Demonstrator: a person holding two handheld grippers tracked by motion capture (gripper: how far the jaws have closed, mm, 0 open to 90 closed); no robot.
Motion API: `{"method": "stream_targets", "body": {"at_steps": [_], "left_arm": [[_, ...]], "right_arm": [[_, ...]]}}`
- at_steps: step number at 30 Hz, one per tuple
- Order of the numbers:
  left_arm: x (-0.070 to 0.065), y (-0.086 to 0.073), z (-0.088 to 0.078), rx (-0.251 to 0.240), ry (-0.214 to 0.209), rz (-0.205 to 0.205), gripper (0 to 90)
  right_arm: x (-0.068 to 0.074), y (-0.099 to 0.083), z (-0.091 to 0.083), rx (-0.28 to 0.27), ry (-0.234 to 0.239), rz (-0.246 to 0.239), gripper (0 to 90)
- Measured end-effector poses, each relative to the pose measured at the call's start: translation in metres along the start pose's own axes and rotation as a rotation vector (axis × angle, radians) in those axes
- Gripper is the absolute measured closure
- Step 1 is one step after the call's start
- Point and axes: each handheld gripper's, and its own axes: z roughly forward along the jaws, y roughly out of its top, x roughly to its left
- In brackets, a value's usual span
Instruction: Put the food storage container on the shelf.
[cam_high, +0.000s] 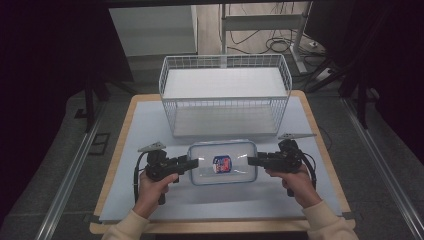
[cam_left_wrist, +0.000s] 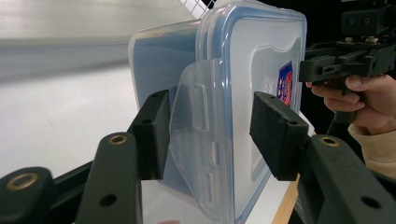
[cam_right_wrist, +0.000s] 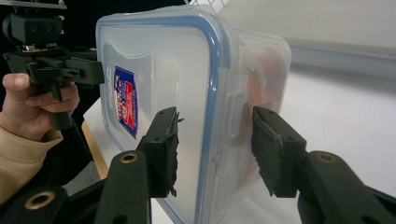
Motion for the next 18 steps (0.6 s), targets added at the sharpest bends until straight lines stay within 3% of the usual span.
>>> {"method": "stream_targets", "body": {"at_steps": [18], "left_arm": [[-0.019, 0.043, -0.006, -0.028, -0.008, 0.059, 49.4]], "right_arm": [[0.014, 0.037, -0.025, -0.065, -0.020, -0.068, 52.4]]}}
